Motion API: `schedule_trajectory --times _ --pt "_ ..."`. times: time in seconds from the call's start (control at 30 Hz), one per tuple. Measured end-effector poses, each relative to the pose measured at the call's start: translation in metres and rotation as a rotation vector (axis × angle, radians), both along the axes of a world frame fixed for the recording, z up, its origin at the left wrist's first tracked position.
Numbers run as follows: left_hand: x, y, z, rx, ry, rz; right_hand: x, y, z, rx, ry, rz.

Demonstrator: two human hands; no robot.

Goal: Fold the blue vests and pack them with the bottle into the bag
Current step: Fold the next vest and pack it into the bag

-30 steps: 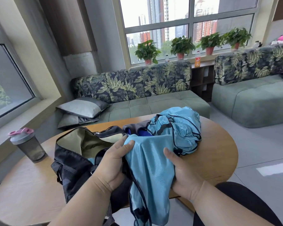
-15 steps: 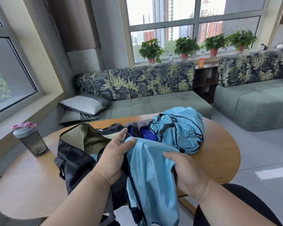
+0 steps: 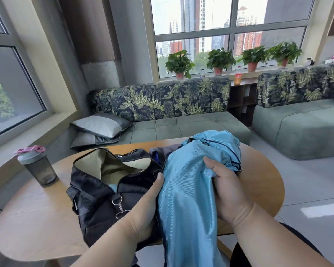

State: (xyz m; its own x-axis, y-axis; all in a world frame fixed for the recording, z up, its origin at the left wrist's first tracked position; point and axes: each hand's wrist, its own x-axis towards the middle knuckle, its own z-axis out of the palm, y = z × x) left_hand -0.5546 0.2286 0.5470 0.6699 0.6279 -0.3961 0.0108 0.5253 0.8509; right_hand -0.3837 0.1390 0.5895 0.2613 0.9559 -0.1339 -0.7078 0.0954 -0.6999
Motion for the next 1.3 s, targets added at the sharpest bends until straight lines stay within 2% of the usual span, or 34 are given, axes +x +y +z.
schedule_trajectory --times 0.17,0.27,0.4,0.63,0.83,0.97,1.07,1.17,1.23,1.3 --pt "0.003 -0.002 -0.014 -0.091 -0.042 -0.149 0.010 -0.004 0.011 -0.012 -0.084 0.025" --pt "0.007 0.001 -0.018 -0.075 -0.078 -0.137 0.017 -0.008 0.018 -0.039 -0.139 0.027" --pt "0.008 0.009 -0.018 -0.020 -0.161 -0.045 0.023 -0.010 0.022 -0.056 -0.162 0.040" --pt "0.005 0.007 -0.014 0.173 -0.197 -0.074 0.017 -0.006 0.010 -0.093 -0.148 0.042" --pt "0.002 0.017 0.000 0.269 -0.258 0.016 0.032 0.001 -0.002 -0.149 -0.185 -0.008" --pt "0.003 0.025 0.003 0.329 -0.162 0.118 0.038 -0.002 -0.016 -0.226 -0.347 0.095" --pt "0.005 0.026 0.007 0.431 -0.069 0.169 0.041 -0.004 -0.020 -0.152 -0.288 0.060" --pt "0.004 0.025 0.012 0.398 -0.035 0.238 0.035 -0.009 -0.025 -0.133 -0.175 0.141" --pt "0.004 0.024 0.015 0.403 -0.002 0.273 0.027 -0.012 -0.033 -0.181 -0.229 0.222" --pt "0.002 0.027 0.013 0.419 0.028 0.291 0.024 -0.012 -0.037 -0.177 -0.283 0.195"
